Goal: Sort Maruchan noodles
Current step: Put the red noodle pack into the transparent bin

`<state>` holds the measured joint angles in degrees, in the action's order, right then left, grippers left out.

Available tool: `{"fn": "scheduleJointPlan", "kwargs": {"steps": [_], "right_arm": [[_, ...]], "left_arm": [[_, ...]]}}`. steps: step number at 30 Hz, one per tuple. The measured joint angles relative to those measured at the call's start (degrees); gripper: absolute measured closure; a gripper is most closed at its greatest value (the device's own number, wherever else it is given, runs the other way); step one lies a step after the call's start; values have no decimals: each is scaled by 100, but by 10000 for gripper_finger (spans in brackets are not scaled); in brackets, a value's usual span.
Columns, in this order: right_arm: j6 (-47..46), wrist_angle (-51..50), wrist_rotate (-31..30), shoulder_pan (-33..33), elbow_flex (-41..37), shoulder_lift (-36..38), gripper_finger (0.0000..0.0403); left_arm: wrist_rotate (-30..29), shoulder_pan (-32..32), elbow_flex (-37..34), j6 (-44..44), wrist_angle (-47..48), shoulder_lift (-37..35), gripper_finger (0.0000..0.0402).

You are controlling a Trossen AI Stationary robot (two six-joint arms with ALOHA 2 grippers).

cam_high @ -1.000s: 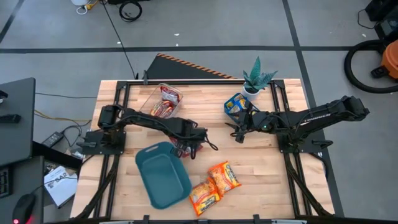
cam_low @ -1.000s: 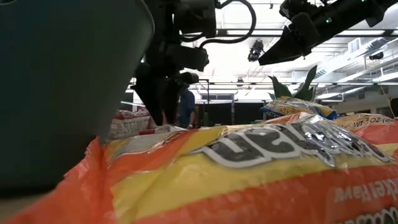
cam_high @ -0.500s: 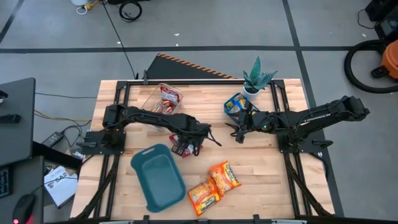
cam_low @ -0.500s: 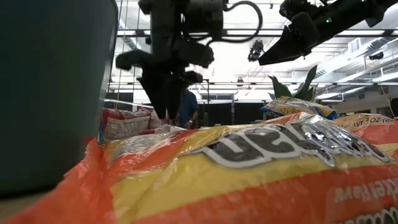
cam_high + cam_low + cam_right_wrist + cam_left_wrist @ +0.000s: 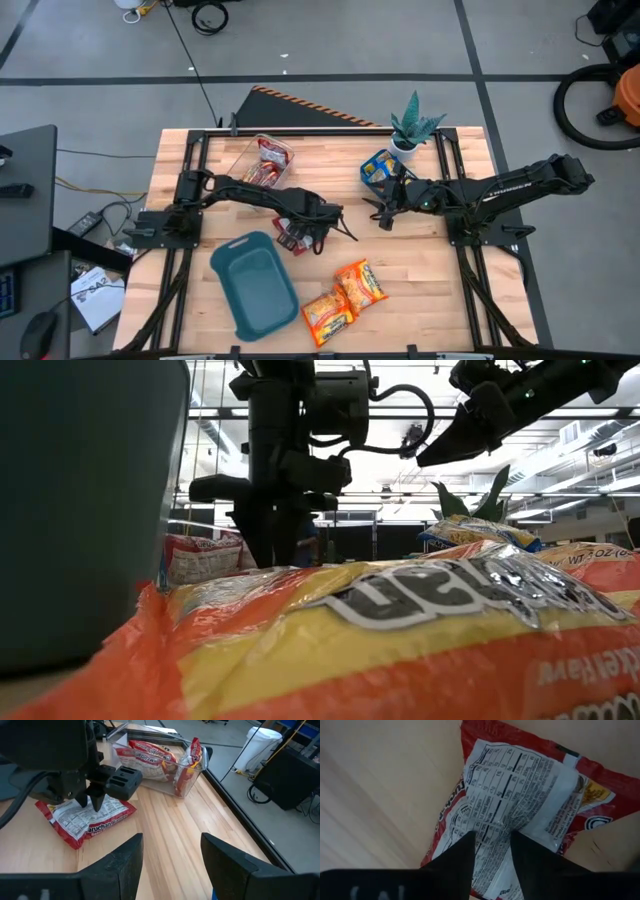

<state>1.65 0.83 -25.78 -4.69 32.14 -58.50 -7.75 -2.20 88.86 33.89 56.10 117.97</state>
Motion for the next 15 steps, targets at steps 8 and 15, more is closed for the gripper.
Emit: {"fn": "scheduleJointPlan", "kwargs": {"steps": [8,15], "right_arm": [[-43,-14,2,-17,0,0,199],[-23,-29,2,-11,0,0,199]], "left_arm": [[42,0,1,-166,119,0,385],[-96,-4,0,-48,135,-35,397]]}}
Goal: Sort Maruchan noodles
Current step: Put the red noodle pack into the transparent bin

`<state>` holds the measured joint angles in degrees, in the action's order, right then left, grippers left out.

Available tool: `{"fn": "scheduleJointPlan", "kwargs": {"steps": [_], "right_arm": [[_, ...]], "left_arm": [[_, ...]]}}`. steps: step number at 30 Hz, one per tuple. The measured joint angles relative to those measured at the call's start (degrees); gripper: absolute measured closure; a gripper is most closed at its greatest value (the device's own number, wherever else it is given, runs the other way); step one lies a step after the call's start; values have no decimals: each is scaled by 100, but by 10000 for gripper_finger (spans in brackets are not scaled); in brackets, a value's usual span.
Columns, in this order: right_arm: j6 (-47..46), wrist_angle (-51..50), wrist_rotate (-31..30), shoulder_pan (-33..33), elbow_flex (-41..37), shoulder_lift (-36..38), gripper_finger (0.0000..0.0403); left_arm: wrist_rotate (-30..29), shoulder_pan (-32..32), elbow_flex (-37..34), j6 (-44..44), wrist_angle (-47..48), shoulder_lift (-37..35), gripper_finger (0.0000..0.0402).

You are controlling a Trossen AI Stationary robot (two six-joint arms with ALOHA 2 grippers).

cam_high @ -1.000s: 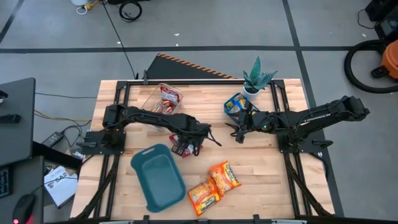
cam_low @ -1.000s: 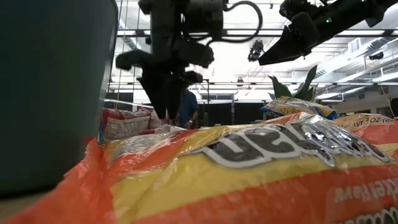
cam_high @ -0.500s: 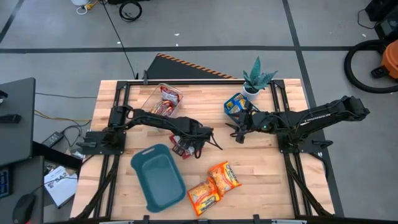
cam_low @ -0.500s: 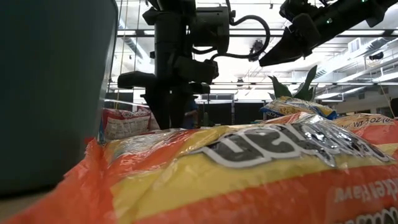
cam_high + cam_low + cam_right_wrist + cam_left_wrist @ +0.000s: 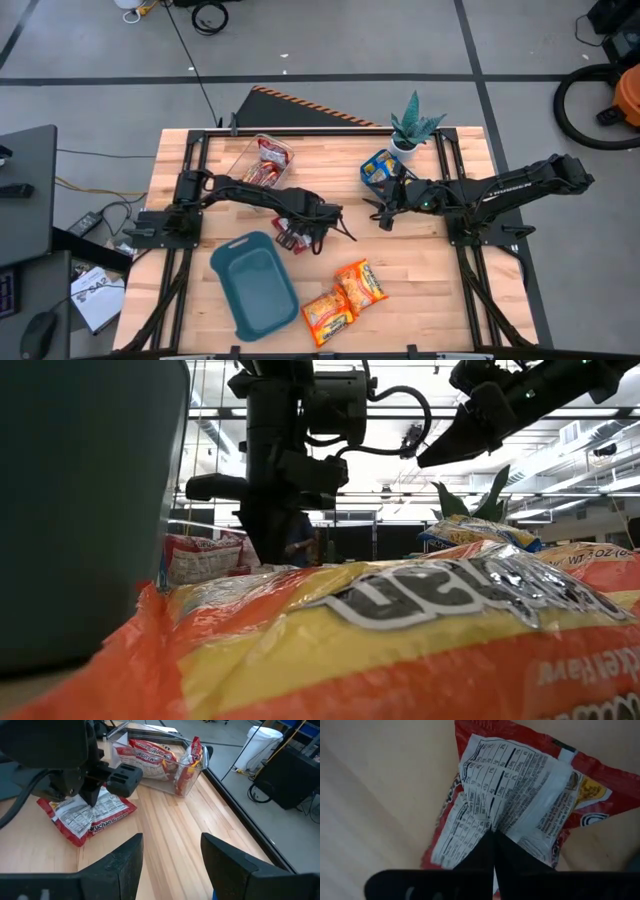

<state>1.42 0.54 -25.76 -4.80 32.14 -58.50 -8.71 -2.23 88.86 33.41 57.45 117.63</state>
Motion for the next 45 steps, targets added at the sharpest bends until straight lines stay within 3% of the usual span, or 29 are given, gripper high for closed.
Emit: {"fn": "scheduleJointPlan", "kwargs": {"steps": [14,18,22,30,34,40,45], "right_arm": [[-54,-11,-2,0,-2,0,199],[-75,15,-1,0,-2,0,199],[-27,93,1,4,-2,0,199],[-12,85,57,4,-2,0,199],[-15,91,60,7,-2,0,199],[-30,89,57,7,-2,0,199],[-34,71,57,7,-2,0,199]], "left_arm": [[-368,243,-2,-726,378,-1446,400],[16,467,7,-1202,377,-1785,400],[356,569,-89,-1304,76,-1658,372],[678,377,-496,-979,-676,-1039,254],[981,307,-498,-866,-627,-732,220],[1031,230,-498,-610,-634,-435,223],[550,219,-498,-513,-642,-319,263]]}}
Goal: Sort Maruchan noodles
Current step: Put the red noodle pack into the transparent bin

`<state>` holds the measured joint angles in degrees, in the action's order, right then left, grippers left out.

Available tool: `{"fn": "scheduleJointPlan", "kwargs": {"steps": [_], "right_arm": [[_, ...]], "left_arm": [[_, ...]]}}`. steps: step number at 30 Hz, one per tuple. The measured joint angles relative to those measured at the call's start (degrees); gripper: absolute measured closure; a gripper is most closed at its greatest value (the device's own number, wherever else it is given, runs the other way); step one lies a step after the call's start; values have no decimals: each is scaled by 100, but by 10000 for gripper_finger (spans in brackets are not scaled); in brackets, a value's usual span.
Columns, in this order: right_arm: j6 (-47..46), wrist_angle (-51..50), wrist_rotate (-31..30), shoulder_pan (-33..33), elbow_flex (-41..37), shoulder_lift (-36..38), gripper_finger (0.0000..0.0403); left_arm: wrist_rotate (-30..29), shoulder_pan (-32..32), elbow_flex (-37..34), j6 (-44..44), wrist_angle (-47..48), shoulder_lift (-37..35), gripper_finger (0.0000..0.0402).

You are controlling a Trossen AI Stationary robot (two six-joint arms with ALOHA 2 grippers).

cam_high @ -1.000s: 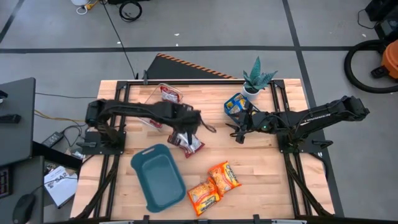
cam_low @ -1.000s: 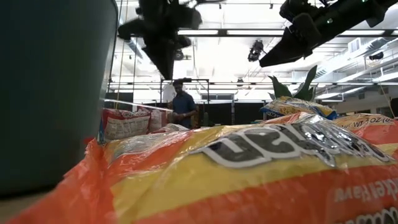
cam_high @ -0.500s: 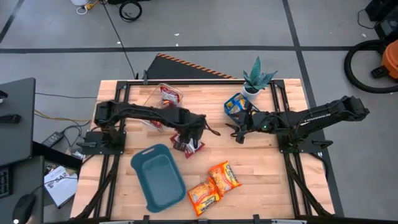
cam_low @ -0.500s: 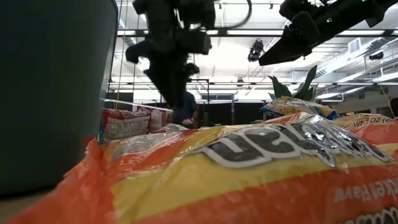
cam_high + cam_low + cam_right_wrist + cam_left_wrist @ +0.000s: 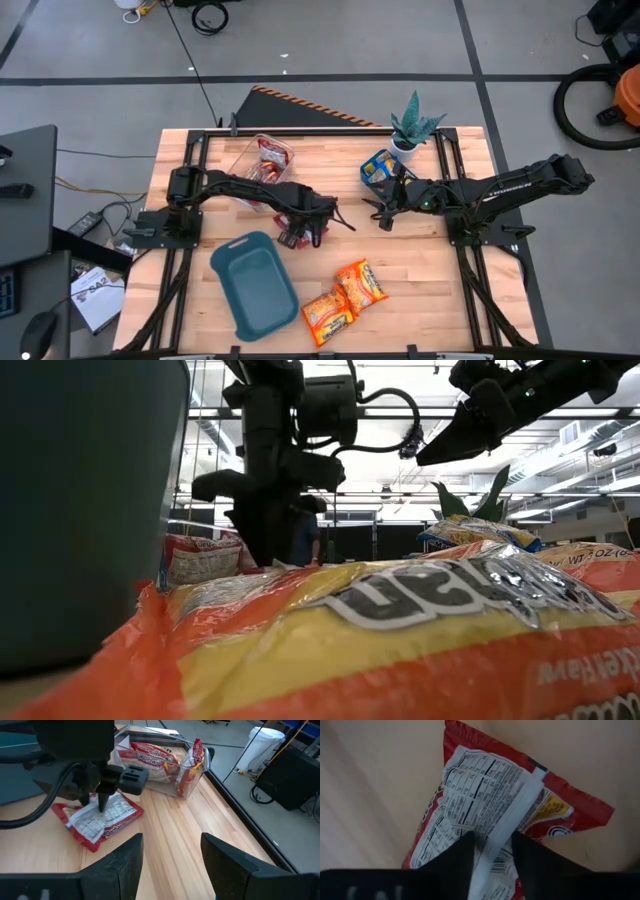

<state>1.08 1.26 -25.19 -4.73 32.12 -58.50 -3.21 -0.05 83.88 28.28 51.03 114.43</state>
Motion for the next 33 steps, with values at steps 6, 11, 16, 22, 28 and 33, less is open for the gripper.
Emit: {"fn": "scheduleJointPlan", "kwargs": {"steps": [6,11,16,22,28,33], "right_arm": [[-2,-2,-2,0,0,0,199],[-2,-2,-2,0,0,0,199],[-7,-4,55,0,0,2,199],[-23,82,74,22,-118,0,199],[-112,131,85,33,-170,0,199],[-107,201,87,33,-170,0,199]], "left_arm": [[-193,-18,0,10,-6,0,366],[-191,-21,12,45,67,-19,393],[-339,-16,327,-123,496,-217,397],[-853,193,707,-469,1103,-806,399],[-1143,737,966,-1456,1695,-1498,400],[-1237,1327,973,-2813,2391,-1959,399]]}}
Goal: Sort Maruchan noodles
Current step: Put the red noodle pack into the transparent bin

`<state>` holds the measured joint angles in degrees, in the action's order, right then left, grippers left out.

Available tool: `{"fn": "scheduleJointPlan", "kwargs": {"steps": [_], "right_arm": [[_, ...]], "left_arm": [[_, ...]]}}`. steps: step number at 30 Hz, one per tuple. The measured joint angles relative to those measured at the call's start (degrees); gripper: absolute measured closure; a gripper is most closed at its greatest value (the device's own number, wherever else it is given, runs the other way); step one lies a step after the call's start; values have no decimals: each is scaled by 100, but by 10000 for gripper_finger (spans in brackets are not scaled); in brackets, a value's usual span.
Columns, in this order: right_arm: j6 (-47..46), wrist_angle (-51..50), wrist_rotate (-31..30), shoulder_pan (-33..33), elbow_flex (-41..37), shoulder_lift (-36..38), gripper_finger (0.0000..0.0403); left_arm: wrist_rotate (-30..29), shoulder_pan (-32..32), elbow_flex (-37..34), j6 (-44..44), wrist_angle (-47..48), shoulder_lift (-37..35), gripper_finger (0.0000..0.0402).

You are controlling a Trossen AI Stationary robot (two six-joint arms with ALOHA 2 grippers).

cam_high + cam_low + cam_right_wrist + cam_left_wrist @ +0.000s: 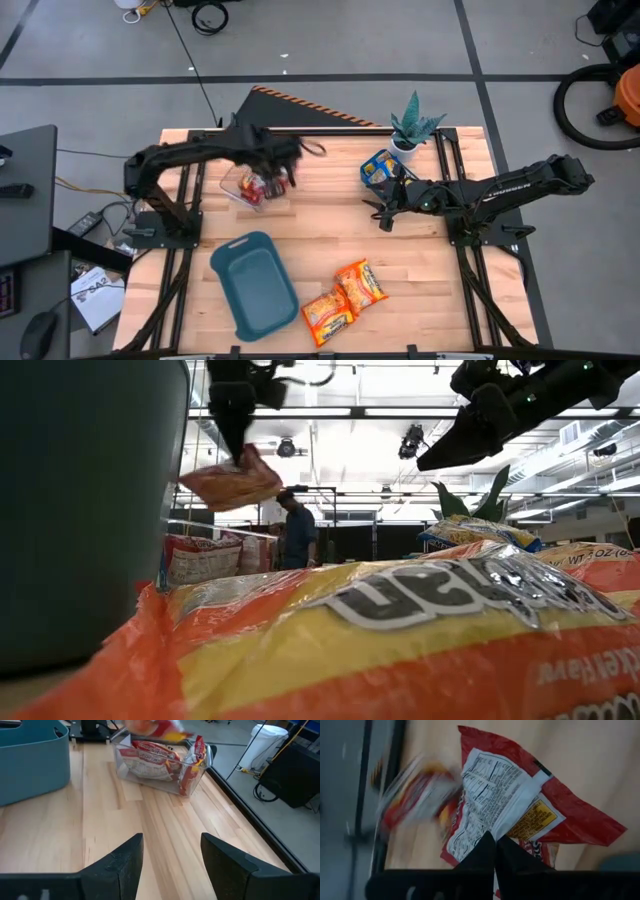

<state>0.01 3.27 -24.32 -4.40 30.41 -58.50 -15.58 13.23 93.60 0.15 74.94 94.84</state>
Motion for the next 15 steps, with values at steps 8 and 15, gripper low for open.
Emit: {"fn": "scheduleJointPlan", "kwargs": {"steps": [8,15], "right_arm": [[15,13,1,0,0,1,199],[17,11,1,-11,0,1,199]], "left_arm": [[-65,907,-389,-1415,486,-362,397],[245,1368,-1572,-1760,-33,-384,396]]}}
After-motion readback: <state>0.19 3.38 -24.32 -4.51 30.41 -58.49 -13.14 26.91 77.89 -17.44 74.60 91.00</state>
